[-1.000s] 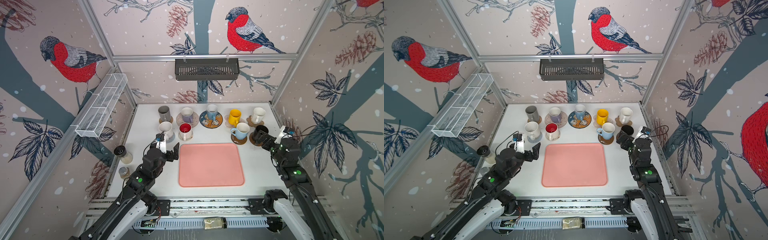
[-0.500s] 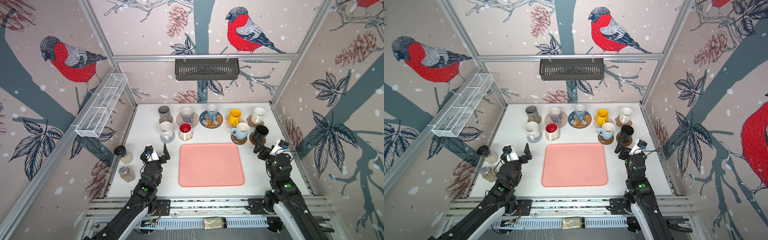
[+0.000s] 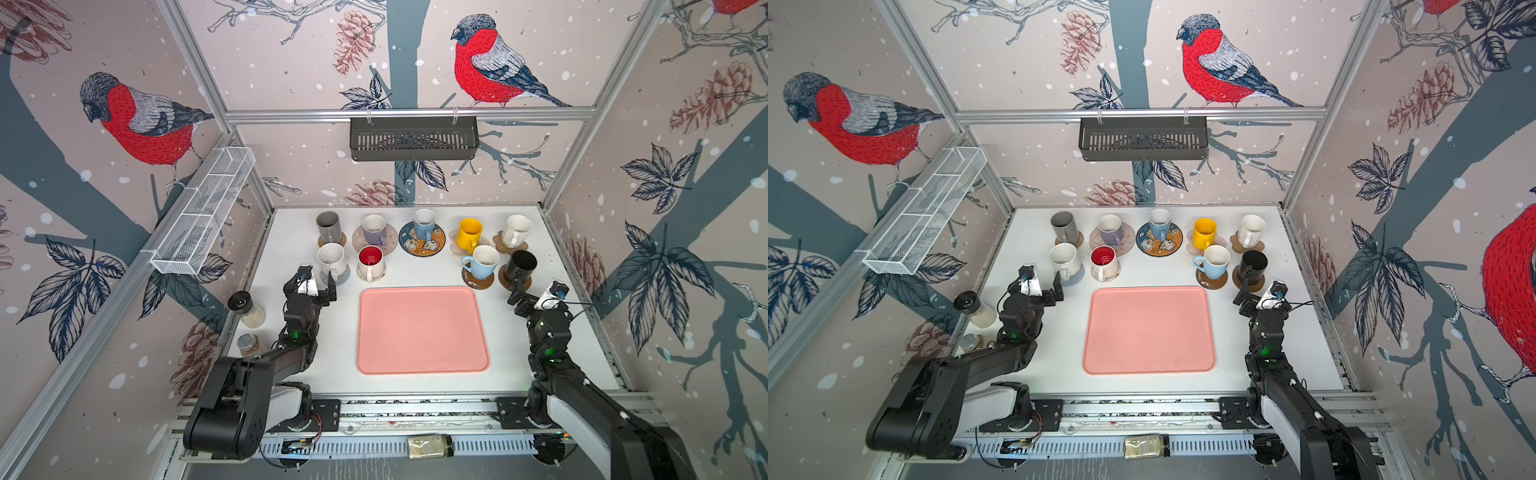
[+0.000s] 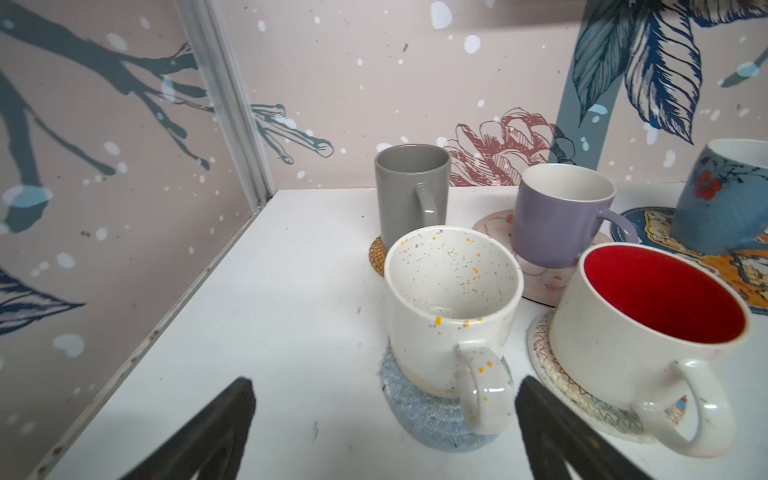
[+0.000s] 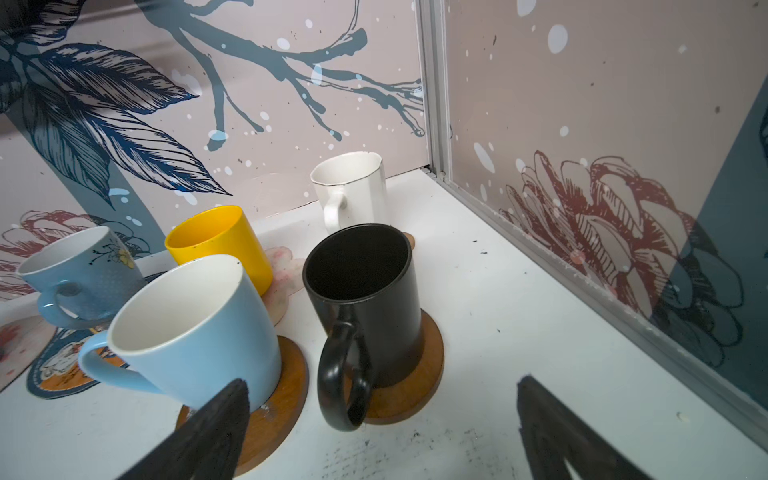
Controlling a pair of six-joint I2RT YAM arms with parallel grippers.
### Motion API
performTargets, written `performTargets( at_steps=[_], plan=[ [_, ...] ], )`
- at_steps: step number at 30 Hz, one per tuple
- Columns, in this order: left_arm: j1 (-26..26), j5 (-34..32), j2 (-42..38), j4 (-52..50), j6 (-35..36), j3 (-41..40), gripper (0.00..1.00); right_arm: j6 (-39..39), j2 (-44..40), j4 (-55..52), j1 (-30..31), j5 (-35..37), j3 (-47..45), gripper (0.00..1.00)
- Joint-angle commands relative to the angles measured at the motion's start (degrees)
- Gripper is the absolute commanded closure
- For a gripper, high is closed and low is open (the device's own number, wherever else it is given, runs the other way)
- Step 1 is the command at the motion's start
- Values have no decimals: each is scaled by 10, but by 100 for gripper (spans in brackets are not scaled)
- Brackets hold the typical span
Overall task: Place cups on coasters
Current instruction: Reset both arms
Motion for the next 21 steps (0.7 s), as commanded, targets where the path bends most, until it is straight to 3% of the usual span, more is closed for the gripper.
performTargets(
  at_steps=[1, 7, 11, 16, 19, 21],
  plan=[
    [26, 70, 54, 111, 19, 3, 2, -32, 69, 167, 3, 43, -2, 0],
    [77, 139, 156, 235, -18, -10, 2, -68, 177, 313, 22, 38, -13, 0],
    [78, 128, 162, 223, -22, -1, 2, -111, 253, 446, 30, 42, -32, 0],
    [62, 118, 160, 218, -6, -1, 2, -102, 318, 489, 23, 39, -29, 0],
    [46, 97, 160, 257, 6, -22, 2, -99, 365, 508, 11, 9, -17, 0],
    [33, 72, 165, 296, 14, -38, 2, -107, 396, 550, 19, 26, -15, 1]
  ],
)
